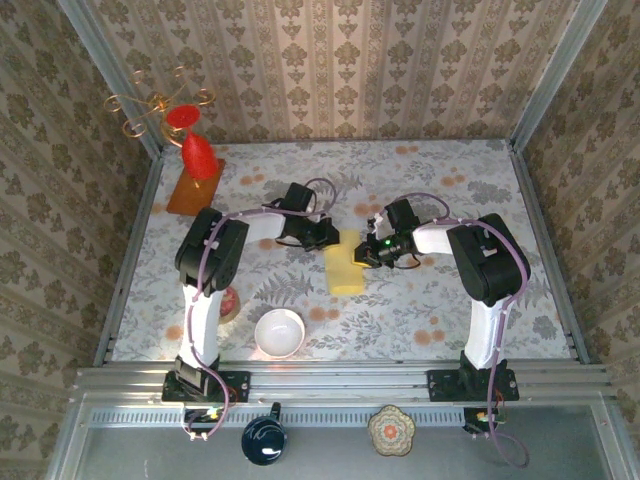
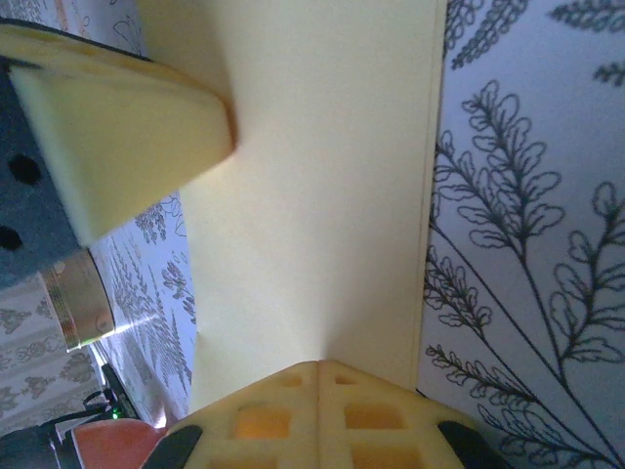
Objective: Fold a paper plane with a square sheet of paper (pick it up from the middle)
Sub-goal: First fold the square sheet of paper in half at the center of the table.
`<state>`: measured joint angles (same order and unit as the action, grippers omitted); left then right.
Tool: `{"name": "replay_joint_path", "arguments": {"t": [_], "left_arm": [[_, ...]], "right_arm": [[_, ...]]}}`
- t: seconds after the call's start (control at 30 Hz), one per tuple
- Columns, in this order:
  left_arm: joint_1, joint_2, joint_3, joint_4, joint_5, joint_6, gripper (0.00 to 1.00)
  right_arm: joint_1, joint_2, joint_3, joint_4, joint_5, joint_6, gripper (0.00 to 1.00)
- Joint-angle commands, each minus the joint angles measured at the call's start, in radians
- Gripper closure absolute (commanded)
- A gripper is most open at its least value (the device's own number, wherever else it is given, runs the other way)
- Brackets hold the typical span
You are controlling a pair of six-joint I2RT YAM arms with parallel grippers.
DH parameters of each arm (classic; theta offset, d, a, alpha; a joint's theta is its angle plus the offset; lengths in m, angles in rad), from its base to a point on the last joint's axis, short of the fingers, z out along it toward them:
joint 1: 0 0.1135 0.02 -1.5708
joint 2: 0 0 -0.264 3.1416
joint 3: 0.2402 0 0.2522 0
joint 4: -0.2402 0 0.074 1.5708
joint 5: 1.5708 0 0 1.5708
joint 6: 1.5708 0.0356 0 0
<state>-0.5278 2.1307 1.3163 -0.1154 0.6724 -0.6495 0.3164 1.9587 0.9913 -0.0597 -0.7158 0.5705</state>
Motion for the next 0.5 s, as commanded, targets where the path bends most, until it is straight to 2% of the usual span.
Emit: {"name": "replay_joint_path", "arguments": {"t": [0.0,0.1,0.2,0.37,0.47], "left_arm": [[0.116,-0.007,-0.086,-0.007,-0.055,0.055,0.90],[0.173,-0.034,-0.120,-0.001,-0.041,0.074,0.90],[0.173,-0.091,-0.108,-0.032,-0.037,0.098,0.90],[0.096,-0.184,-0.076,-0.044,-0.036,0.085,0.90],[0.031,-0.178,-0.058,-0.006,-0.036,0.042,0.90]], "right_arm": [[-0.011,0.109,-0.071,-0.135,0.249,-0.037,0.97],[-0.011,0.106,-0.074,-0.131,0.249,-0.036,0.97],[-0.012,0.106,-0.074,-0.128,0.248,-0.035,0.97],[-0.011,0.106,-0.073,-0.129,0.246,-0.034,0.97],[-0.011,0.109,-0.073,-0.128,0.246,-0.034,0.97]]}}
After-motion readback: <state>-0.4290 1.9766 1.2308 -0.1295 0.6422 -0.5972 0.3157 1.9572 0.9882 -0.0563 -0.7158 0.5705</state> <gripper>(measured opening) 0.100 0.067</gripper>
